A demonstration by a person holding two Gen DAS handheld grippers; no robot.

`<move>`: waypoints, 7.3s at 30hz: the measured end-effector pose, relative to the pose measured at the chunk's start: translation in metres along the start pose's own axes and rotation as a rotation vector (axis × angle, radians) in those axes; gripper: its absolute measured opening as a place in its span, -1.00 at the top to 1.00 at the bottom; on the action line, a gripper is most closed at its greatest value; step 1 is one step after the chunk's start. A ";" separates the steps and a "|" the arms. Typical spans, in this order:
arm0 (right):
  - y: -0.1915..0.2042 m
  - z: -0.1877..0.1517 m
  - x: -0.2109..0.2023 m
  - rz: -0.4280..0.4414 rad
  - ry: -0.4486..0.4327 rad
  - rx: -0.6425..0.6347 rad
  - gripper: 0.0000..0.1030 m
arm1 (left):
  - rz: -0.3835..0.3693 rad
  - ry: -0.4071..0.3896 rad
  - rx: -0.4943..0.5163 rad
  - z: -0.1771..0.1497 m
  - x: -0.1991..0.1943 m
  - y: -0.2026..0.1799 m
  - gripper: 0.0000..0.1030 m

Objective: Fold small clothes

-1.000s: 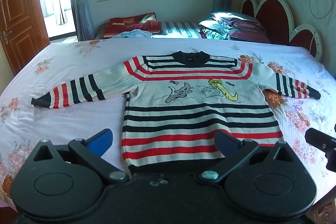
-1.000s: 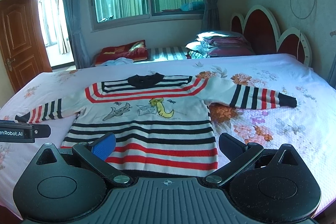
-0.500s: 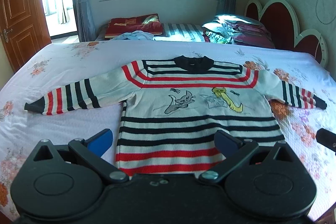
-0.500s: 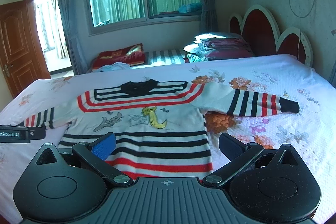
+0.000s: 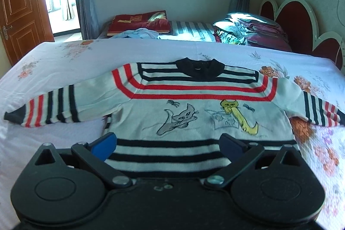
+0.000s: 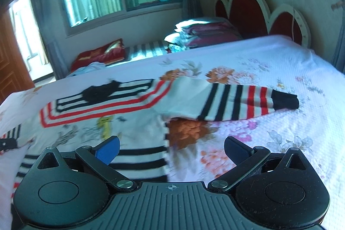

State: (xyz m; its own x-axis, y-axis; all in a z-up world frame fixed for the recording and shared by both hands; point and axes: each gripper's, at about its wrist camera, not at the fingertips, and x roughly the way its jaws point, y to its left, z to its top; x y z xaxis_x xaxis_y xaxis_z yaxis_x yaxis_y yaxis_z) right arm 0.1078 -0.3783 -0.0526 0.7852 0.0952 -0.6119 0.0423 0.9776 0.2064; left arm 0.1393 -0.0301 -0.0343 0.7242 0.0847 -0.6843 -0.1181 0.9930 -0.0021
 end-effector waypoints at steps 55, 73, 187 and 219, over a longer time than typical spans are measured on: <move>0.176 0.033 0.174 0.331 0.139 -0.084 0.78 | -0.095 0.089 -0.103 0.062 0.145 0.043 -0.41; 0.093 0.015 0.132 0.104 0.063 -0.122 -0.12 | -0.325 0.117 0.078 0.036 0.177 -0.030 -0.58; 0.185 0.001 0.196 0.288 0.180 -0.349 -0.15 | -0.040 0.086 -0.195 0.024 0.146 0.084 -0.35; 0.309 -0.009 0.189 0.211 0.113 -0.192 -0.15 | 0.033 -0.050 -0.811 -0.017 0.174 0.397 0.69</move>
State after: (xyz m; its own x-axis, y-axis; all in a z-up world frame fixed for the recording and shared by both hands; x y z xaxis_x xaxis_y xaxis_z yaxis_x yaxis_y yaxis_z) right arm 0.2636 -0.0564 -0.1116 0.6904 0.3094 -0.6539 -0.2400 0.9507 0.1965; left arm 0.2066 0.3778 -0.1662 0.7389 0.1356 -0.6601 -0.5817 0.6228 -0.5232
